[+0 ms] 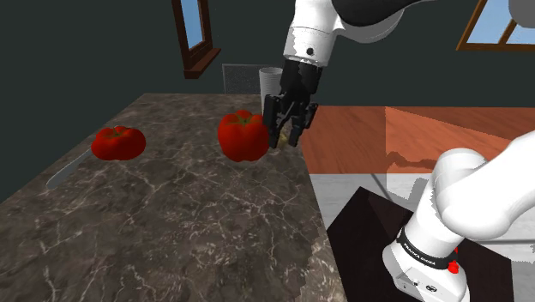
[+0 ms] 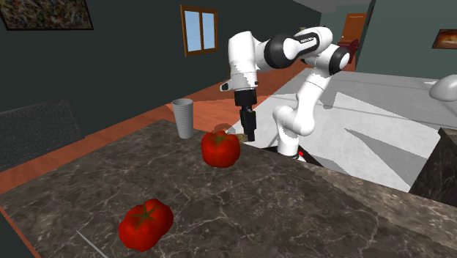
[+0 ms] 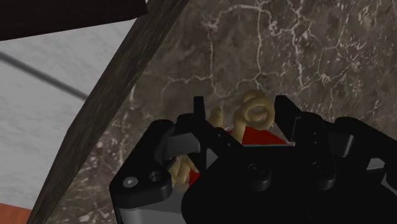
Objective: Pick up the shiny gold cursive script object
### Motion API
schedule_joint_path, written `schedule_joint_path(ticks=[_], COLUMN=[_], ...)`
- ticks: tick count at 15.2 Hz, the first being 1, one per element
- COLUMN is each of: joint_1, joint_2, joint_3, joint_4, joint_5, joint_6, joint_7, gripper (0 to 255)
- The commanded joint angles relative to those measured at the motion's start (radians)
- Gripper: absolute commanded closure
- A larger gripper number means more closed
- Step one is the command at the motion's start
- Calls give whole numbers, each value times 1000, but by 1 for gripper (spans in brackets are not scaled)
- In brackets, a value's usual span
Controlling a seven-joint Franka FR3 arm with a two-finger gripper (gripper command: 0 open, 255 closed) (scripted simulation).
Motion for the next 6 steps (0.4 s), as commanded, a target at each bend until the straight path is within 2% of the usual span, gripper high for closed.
schedule_joint_path(ticks=[1, 6], joint_1=[-2, -4], joint_2=[4, 8], joint_3=[-4, -9], joint_4=[32, 77], joint_5=[-6, -12], joint_6=[-28, -66], joint_7=[8, 21], gripper=[255, 255])
